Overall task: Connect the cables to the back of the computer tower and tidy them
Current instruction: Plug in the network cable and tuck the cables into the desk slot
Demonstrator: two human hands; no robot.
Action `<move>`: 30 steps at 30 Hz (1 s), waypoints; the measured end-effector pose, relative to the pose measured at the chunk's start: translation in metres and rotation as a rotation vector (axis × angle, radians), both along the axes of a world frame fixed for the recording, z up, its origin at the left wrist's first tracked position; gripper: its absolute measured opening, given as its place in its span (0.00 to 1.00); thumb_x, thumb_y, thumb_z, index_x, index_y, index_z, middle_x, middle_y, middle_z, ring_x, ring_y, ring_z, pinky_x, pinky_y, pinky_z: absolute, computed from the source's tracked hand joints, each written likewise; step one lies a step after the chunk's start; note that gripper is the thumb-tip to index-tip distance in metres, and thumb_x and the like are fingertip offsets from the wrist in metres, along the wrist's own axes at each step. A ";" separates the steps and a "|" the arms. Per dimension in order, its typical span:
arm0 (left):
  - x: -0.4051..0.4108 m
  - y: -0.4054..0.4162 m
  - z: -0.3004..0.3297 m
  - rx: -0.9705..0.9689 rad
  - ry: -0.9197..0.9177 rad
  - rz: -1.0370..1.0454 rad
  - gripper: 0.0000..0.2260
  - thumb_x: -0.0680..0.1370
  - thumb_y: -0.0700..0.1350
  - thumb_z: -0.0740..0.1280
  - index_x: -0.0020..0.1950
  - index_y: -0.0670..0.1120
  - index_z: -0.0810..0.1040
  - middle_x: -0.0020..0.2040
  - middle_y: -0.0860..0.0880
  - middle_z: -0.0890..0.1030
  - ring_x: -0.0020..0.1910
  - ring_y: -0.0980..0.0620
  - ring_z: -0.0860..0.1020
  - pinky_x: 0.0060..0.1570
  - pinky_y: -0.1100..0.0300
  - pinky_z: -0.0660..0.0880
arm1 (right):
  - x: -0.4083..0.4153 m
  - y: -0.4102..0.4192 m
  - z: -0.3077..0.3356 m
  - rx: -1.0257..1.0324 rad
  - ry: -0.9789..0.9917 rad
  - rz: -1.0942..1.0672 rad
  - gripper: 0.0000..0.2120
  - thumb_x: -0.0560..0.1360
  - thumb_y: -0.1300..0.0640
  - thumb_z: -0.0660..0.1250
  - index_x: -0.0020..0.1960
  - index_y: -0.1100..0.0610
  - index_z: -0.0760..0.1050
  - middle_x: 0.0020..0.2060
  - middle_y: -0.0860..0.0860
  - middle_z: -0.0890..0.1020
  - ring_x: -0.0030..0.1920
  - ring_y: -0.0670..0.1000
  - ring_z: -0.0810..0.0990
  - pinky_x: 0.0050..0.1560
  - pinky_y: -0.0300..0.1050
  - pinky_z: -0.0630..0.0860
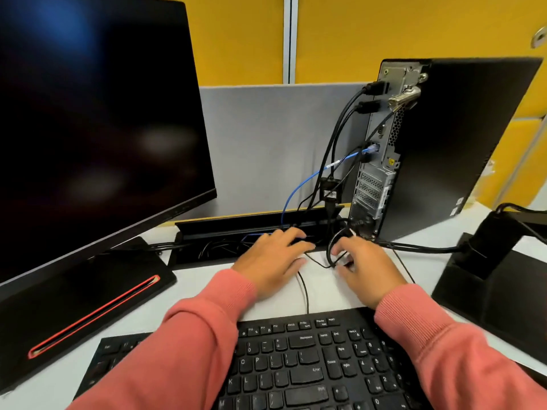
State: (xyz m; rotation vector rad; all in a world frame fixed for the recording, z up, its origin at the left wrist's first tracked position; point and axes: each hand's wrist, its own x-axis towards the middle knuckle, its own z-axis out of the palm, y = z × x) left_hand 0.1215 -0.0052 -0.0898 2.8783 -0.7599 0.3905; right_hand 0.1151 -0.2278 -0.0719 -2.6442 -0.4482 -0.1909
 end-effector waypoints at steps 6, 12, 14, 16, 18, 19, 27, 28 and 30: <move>0.020 0.010 -0.003 -0.041 0.001 0.130 0.19 0.86 0.56 0.53 0.75 0.58 0.72 0.57 0.55 0.75 0.57 0.51 0.69 0.57 0.56 0.66 | -0.001 -0.005 0.000 -0.152 -0.105 -0.030 0.04 0.81 0.50 0.64 0.52 0.43 0.78 0.46 0.42 0.78 0.52 0.49 0.71 0.56 0.49 0.68; 0.028 0.006 -0.007 0.104 -0.040 0.247 0.18 0.87 0.54 0.53 0.72 0.52 0.74 0.58 0.51 0.71 0.57 0.47 0.67 0.54 0.53 0.66 | 0.009 0.020 0.019 -0.124 -0.273 0.052 0.12 0.82 0.56 0.62 0.63 0.47 0.77 0.49 0.46 0.79 0.52 0.53 0.77 0.50 0.50 0.76; 0.031 0.003 -0.010 0.144 -0.045 0.298 0.17 0.87 0.53 0.52 0.67 0.49 0.75 0.58 0.49 0.69 0.57 0.45 0.67 0.53 0.51 0.66 | 0.017 0.032 0.023 -0.187 -0.295 0.070 0.14 0.81 0.59 0.61 0.63 0.48 0.77 0.48 0.48 0.78 0.50 0.55 0.77 0.46 0.51 0.77; 0.034 0.005 -0.013 0.139 -0.029 0.300 0.16 0.87 0.53 0.53 0.64 0.49 0.77 0.58 0.49 0.70 0.57 0.45 0.67 0.54 0.50 0.66 | 0.029 0.043 0.029 -0.288 -0.301 0.061 0.14 0.80 0.60 0.61 0.61 0.49 0.79 0.48 0.49 0.77 0.52 0.55 0.77 0.44 0.50 0.76; 0.036 0.011 -0.015 0.062 -0.020 0.274 0.15 0.86 0.54 0.55 0.64 0.50 0.78 0.57 0.51 0.73 0.59 0.47 0.68 0.57 0.52 0.66 | 0.040 0.053 0.040 -0.388 -0.263 0.027 0.15 0.79 0.61 0.61 0.60 0.49 0.80 0.52 0.50 0.77 0.55 0.56 0.77 0.46 0.50 0.75; 0.037 0.014 -0.015 -0.005 -0.015 0.268 0.15 0.85 0.54 0.57 0.65 0.52 0.78 0.57 0.53 0.75 0.60 0.48 0.69 0.58 0.53 0.66 | 0.045 0.057 0.044 -0.427 -0.223 0.013 0.15 0.79 0.62 0.61 0.60 0.50 0.80 0.53 0.51 0.78 0.56 0.57 0.77 0.47 0.51 0.75; 0.028 0.009 -0.012 -0.178 0.040 0.125 0.15 0.85 0.52 0.59 0.69 0.54 0.77 0.59 0.55 0.81 0.60 0.52 0.75 0.60 0.56 0.67 | 0.060 0.076 0.043 -0.680 -0.092 -0.033 0.15 0.80 0.64 0.57 0.62 0.56 0.78 0.58 0.55 0.81 0.60 0.61 0.80 0.51 0.53 0.75; 0.028 0.009 -0.013 -0.132 0.068 0.122 0.15 0.85 0.53 0.56 0.67 0.54 0.78 0.59 0.55 0.81 0.60 0.51 0.75 0.60 0.55 0.67 | 0.062 0.078 0.039 -0.692 -0.083 -0.002 0.15 0.80 0.64 0.57 0.62 0.56 0.78 0.59 0.55 0.81 0.61 0.61 0.80 0.53 0.53 0.76; 0.028 0.009 -0.014 -0.054 0.135 0.126 0.17 0.86 0.55 0.51 0.63 0.55 0.78 0.57 0.55 0.82 0.58 0.52 0.76 0.59 0.52 0.65 | 0.064 0.082 0.030 -0.723 -0.034 0.060 0.15 0.81 0.63 0.57 0.63 0.56 0.77 0.60 0.55 0.80 0.63 0.60 0.79 0.58 0.53 0.75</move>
